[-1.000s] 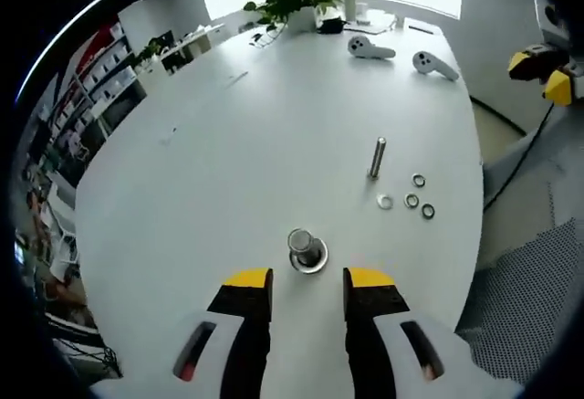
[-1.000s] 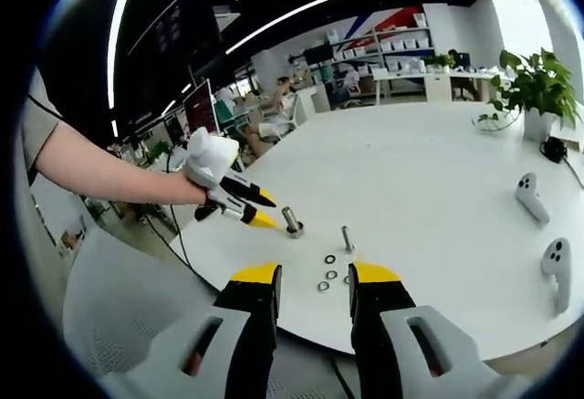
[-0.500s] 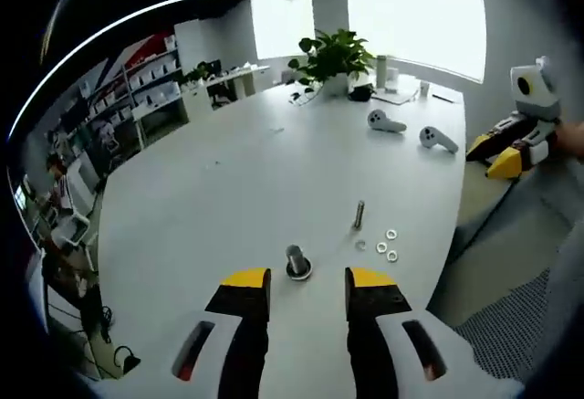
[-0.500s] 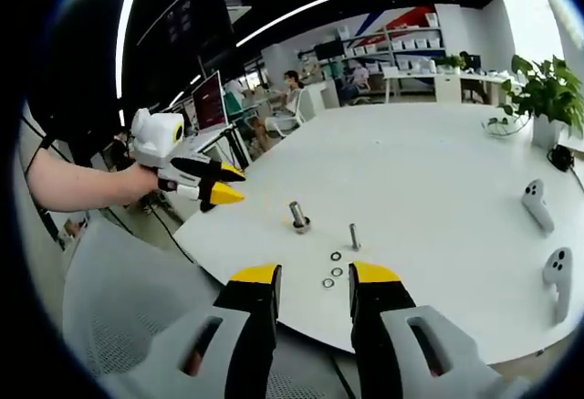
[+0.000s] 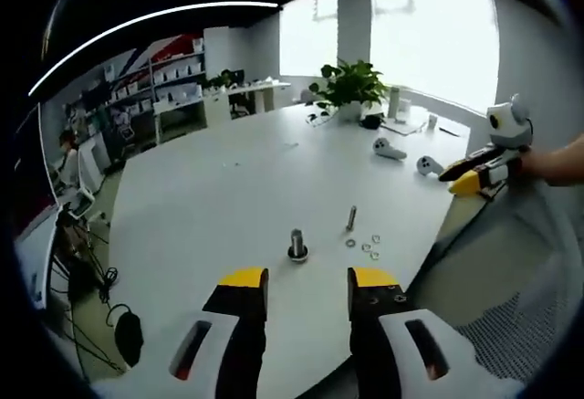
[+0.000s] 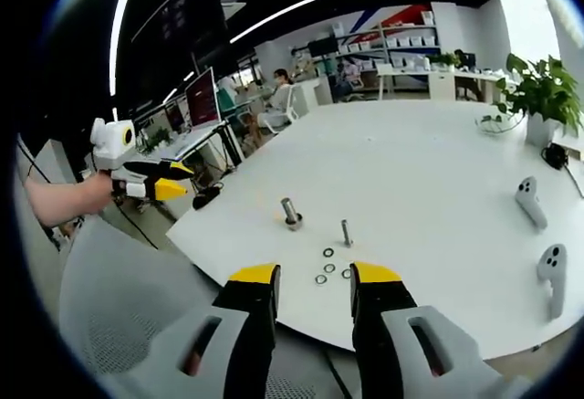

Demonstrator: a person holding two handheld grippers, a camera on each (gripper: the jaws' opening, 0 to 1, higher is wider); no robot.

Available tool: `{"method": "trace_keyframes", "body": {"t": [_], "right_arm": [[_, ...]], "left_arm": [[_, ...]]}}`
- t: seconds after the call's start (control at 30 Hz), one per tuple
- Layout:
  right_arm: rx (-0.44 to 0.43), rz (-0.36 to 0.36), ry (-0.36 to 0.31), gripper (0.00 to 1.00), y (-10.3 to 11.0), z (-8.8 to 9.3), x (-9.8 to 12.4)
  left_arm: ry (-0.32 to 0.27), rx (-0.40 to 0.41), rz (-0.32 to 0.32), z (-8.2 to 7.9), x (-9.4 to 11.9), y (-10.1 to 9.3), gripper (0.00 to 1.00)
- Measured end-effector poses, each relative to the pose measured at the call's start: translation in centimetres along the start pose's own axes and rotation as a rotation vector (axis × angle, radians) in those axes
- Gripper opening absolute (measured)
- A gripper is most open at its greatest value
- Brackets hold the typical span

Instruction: Place the washer onto the threaded stud by aligning its center hole with the stud, sliding it down to the base, and recovering from edge contact or off-axis alignment until the washer reaches the visible bottom stop.

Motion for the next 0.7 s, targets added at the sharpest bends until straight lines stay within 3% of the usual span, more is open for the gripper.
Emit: {"method": "trace_keyframes", "body": {"t": [0.17, 0.27, 0.43, 0.57, 0.7], "right_arm": [[0.020, 0.029, 0.052, 0.33, -0.2, 0.5, -0.2], [0.048, 0.054, 0.083, 0.33, -0.4, 0.8, -0.1], [0.049, 0.078, 0.109, 0.33, -0.7, 1.1, -0.1], [0.060, 0.082, 0.145, 0.33, -0.6, 1.5, -0.2], [0.067, 0.093, 0.138, 0.33, -0.8, 1.4, -0.1]], "left_arm": [[0.035, -0.037, 0.031, 0.2, 2.1, -0.8, 0.37], [-0.002, -0.012, 0.059, 0.2, 3.1, -1.6, 0.37], [-0.026, 0.037, 0.075, 0.9, 3.2, -2.4, 0.37], [-0.023, 0.015, 0.103, 1.7, 3.0, -3.3, 0.36], [-0.035, 0.023, 0.123, 2.0, 2.9, -4.2, 0.35]]}}
Point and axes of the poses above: the point that each gripper's makers call its tool centre point, and the gripper's own axes: x roughly backward along the fingers, y roughly to its left, z roughly out of its underside, the point moved 5 cm from there along x, roughly backward along the fingers, and after that the axes turned 1 degree about -x, right-handed, at the moved point
